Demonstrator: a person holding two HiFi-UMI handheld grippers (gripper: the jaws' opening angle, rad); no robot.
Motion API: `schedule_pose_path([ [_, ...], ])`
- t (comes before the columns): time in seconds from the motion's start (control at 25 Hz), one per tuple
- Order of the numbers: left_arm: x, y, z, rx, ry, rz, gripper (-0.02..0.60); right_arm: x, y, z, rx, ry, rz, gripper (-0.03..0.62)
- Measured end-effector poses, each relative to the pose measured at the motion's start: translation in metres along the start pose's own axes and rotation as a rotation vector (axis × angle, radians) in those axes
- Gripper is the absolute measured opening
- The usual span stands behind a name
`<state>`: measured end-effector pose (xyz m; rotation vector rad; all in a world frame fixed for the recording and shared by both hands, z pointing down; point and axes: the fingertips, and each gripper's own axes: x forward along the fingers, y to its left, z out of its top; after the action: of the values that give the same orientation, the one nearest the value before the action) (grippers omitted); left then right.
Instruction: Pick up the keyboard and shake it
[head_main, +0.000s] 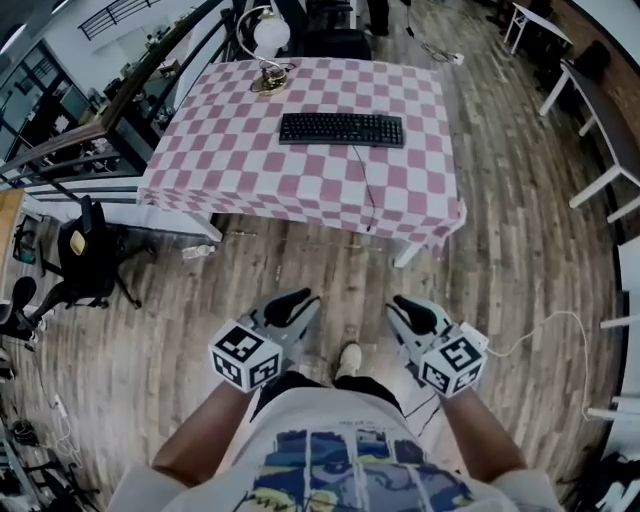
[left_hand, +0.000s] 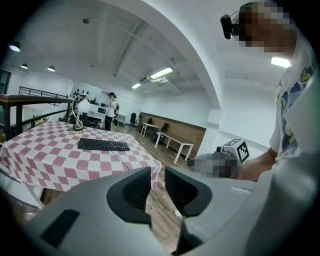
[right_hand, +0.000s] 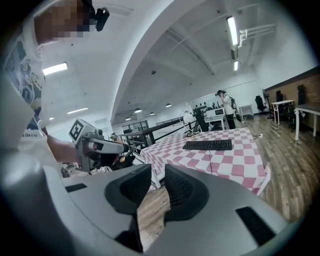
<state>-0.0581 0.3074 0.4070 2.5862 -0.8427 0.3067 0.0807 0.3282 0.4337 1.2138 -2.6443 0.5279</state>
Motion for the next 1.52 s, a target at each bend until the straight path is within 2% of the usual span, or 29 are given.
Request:
schedule_pose_path([
  [0.2,0.036,0.043,0.019,-0.034,0.005,0.043,0.078,0.027,-0.056,0.011,0.024,0.014,0.006,0.094],
  [0.44,0.073,0.106,0.040,-0.063,-0.001,0.061,0.081,0.060,-0.119,0.022,0.041,0.037,-0.032,0.095],
  [0.68,0.116,0.185,0.067,-0.069,0.017,0.026,0.084,0.108,-0.172,0.038,0.070,0.073,-0.108,0.095],
  [1.08,0.190,0.327,0.121,-0.099,0.084,-0.038,0.095,0.206,-0.272,0.069,0.187,0.104,-0.223,0.110],
  [1.24,0.201,0.383,0.122,-0.124,0.106,-0.046,0.111,0.241,-0.299,0.073,0.195,0.115,-0.265,0.118],
  [1.4,0.217,0.424,0.118,-0.155,0.122,-0.010,0.118,0.262,-0.340,0.078,0.195,0.139,-0.285,0.125],
  [1.52,0.232,0.452,0.118,-0.187,0.135,0.029,0.129,0.278,-0.379,0.082,0.211,0.166,-0.274,0.154],
])
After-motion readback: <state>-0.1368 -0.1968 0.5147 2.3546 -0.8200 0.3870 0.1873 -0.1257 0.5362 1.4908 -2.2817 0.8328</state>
